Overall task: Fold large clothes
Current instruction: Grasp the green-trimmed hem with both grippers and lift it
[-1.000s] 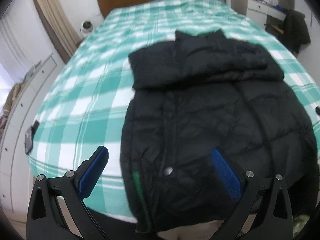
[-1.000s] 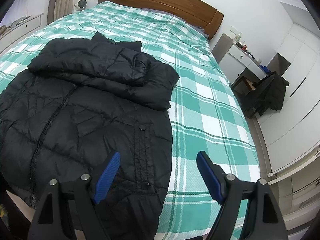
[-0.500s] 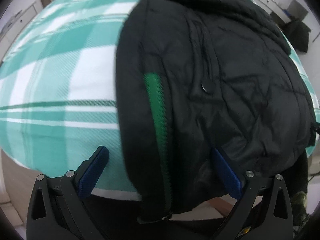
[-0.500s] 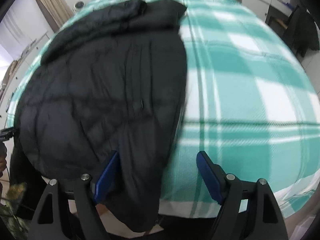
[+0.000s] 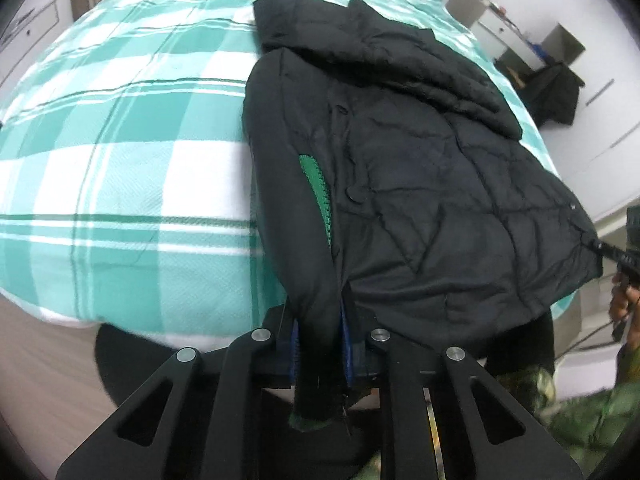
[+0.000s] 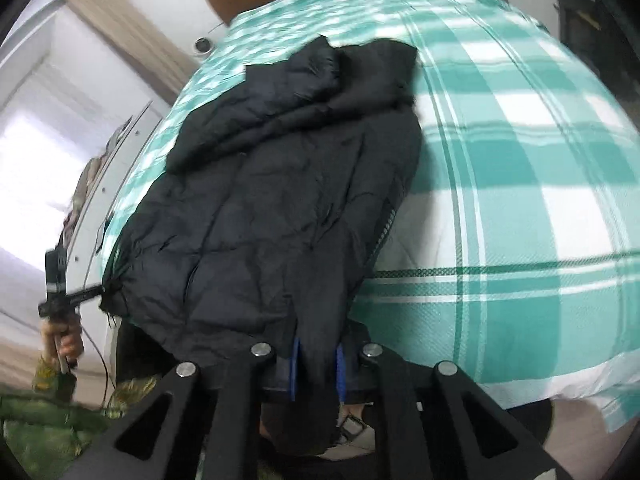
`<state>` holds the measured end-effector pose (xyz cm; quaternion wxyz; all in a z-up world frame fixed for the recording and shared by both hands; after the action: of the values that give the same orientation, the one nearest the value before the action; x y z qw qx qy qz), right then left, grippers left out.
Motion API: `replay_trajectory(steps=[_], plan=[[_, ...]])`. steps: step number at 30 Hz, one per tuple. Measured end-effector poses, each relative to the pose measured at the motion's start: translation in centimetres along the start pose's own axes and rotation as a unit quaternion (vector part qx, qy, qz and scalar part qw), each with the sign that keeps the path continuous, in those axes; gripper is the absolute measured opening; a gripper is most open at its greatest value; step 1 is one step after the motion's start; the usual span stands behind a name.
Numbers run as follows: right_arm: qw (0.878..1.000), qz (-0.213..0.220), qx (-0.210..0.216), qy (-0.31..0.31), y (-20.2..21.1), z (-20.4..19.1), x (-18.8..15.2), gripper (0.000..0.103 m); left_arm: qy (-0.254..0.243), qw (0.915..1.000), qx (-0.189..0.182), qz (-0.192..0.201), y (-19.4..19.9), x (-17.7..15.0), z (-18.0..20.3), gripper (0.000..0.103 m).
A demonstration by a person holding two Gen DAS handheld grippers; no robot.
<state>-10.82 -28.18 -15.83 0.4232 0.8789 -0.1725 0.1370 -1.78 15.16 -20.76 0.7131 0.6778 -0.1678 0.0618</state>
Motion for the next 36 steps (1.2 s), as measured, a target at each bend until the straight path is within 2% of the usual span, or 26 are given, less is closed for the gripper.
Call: replay_trajectory(steps=[3, 5, 8, 11, 14, 16, 19, 21, 22, 24, 25, 27, 29, 30, 31, 32, 34, 36], plan=[[0.999, -0.032, 0.018, -0.012, 0.4, -0.9, -1.7, 0.013, -0.002, 0.9997, -0.005, -0.025, 0.5, -2.1, -0.4, 0.014], [0.998, -0.052, 0.040, -0.016, 1.3, -2.3, -3.3, 0.013, 0.024, 0.9981, -0.043, -0.035, 2.4, -3.6, -0.8, 0.014], [0.995, -0.022, 0.094, -0.019, 4.5, -5.1, -2.3, 0.013, 0.047, 0.9958, -0.078, -0.012, 6.0, -3.4, -1.7, 0.014], [0.991, 0.035, 0.130, -0.011, 7.3, -6.7, 1.8, 0.013, 0.071, 0.9909, -0.107, 0.040, 9.6, 0.8, -3.0, 0.014], [0.987, 0.074, 0.139, 0.006, 7.5, -6.8, 7.5, 0.013, 0.089, 0.9811, -0.143, 0.096, 11.8, 7.7, -3.7, 0.014], [0.986, 0.092, 0.135, 0.017, 6.5, -6.3, 11.6, 0.013, 0.088, 0.9794, -0.137, 0.119, 11.9, 10.8, -3.7, 0.014], [0.985, 0.100, 0.140, -0.002, 3.5, -4.2, 16.6, 0.013, 0.082, 0.9828, -0.096, 0.135, 8.7, 18.0, -2.9, 0.014], [0.986, 0.102, 0.126, -0.037, 0.0, -0.8, 20.5, 0.013, 0.094, 0.9855, -0.072, 0.121, 5.1, 22.2, -2.1, 0.014], [0.986, 0.100, 0.124, -0.053, -1.4, 0.4, 21.0, 0.013, 0.098, 0.9865, -0.063, 0.115, 3.6, 23.7, -2.2, 0.015], [0.982, 0.101, 0.113, -0.114, -5.3, 4.7, 22.7, 0.013, 0.110, 0.9878, -0.042, 0.102, -0.1, 25.8, -1.9, 0.016], [0.980, 0.099, 0.109, -0.137, -7.6, 6.1, 22.7, 0.013, 0.117, 0.9881, -0.033, 0.095, -2.0, 26.5, -1.9, 0.021], [0.971, 0.106, 0.115, -0.179, -9.6, 8.7, 23.2, 0.014, 0.129, 0.9886, -0.034, 0.069, -5.1, 26.1, -1.8, 0.026], [0.952, 0.127, 0.155, -0.232, -10.9, 10.5, 23.1, 0.021, 0.149, 0.9861, -0.062, 0.041, -6.6, 25.8, -1.9, 0.046], [0.939, 0.139, 0.180, -0.258, -10.9, 10.9, 23.2, 0.024, 0.160, 0.9831, -0.083, 0.034, -6.7, 26.2, -2.1, 0.051], [0.933, 0.147, 0.191, -0.268, -10.8, 11.0, 23.3, 0.042, 0.169, 0.9798, -0.102, 0.030, -6.2, 26.2, -2.1, 0.059], [0.927, 0.162, 0.203, -0.270, -10.1, 11.0, 23.7, 0.073, 0.175, 0.9769, -0.119, 0.028, -5.6, 26.3, -2.0, 0.068], [0.927, 0.181, 0.210, -0.254, -8.6, 10.6, 24.8, 0.103, 0.186, 0.9687, -0.160, 0.035, -3.6, 26.7, -2.6, 0.079], [0.934, 0.198, 0.193, -0.226, -6.8, 10.2, 25.9, 0.103, 0.186, 0.9661, -0.169, 0.058, -1.8, 27.0, -3.3, 0.091]])
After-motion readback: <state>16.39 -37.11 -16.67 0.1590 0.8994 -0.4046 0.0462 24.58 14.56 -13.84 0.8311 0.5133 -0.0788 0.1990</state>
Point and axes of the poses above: each gripper's, at about its wrist camera, not at the fingertips, and y roughly against the way its jaws point, z to its right, x to its top, the point moved 10 cm from there along -y, roughly the way its jaws point, and after that the axes turned 15 degrees about x, right-handed, at the moved point
